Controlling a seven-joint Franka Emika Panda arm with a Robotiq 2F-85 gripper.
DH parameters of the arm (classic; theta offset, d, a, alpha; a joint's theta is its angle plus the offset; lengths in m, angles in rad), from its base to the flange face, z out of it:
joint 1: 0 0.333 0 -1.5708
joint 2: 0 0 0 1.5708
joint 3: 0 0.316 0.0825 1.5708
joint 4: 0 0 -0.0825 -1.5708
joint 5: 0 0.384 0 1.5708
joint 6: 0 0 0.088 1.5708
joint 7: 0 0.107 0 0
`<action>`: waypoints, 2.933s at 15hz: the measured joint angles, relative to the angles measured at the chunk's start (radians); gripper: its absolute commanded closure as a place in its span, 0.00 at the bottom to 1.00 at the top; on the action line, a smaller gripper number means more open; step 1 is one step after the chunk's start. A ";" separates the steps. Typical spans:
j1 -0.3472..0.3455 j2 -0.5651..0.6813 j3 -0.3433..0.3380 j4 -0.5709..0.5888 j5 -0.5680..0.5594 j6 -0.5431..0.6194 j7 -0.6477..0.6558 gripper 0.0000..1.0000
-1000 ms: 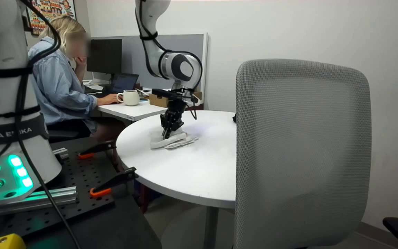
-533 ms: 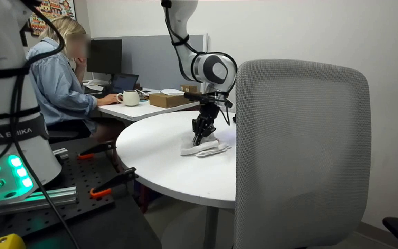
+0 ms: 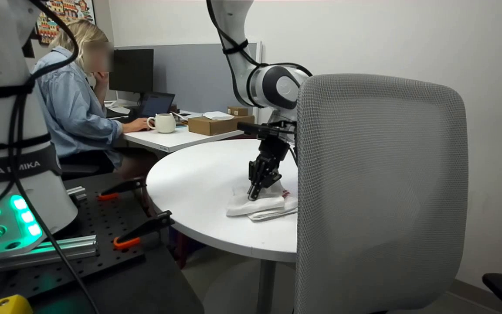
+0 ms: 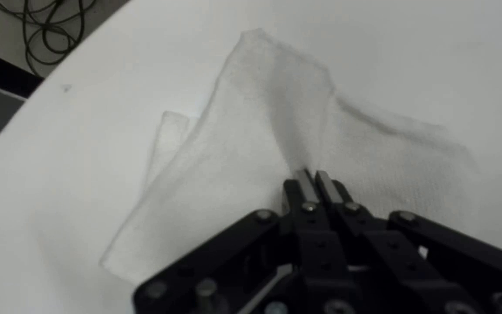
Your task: Wipe the table top with the white towel
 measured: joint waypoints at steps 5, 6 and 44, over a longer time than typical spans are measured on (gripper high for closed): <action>0.065 -0.137 0.088 -0.257 -0.006 0.064 0.000 0.96; 0.087 -0.156 0.121 -0.290 0.001 0.073 0.000 0.96; 0.269 -0.591 0.222 -0.253 -0.066 -0.079 0.258 0.00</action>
